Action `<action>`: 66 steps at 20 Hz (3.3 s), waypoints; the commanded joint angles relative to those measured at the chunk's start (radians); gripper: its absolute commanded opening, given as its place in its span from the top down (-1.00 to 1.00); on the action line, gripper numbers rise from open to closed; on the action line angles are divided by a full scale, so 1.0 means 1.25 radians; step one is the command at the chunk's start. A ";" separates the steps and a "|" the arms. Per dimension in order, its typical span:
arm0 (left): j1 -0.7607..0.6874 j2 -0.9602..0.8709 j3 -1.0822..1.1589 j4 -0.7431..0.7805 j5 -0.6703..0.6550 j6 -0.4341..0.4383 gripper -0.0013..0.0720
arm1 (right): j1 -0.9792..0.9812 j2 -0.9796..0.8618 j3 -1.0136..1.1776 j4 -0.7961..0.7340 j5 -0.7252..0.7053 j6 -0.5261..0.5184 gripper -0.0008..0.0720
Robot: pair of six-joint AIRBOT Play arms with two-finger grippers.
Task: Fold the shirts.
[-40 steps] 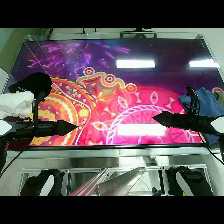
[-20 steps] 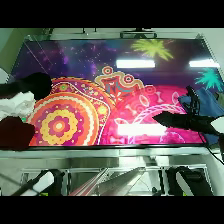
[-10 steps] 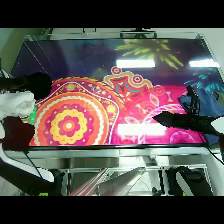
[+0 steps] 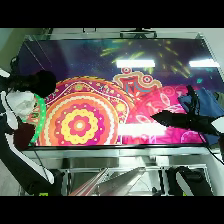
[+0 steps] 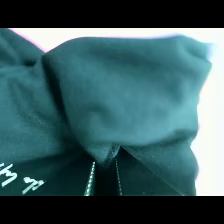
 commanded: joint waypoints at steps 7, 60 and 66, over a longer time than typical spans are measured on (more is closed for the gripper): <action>-0.226 0.343 -0.096 -0.392 -0.193 0.017 0.91 | 0.000 0.000 0.000 0.012 -0.007 -0.003 0.93; -0.354 0.858 -0.511 -0.329 -0.114 -0.024 0.90 | -0.207 -0.273 0.500 0.252 -0.008 -0.334 0.93; -0.292 1.019 -0.477 -0.256 -0.108 -0.031 0.89 | -0.222 -0.086 0.500 0.225 -0.075 -0.316 0.93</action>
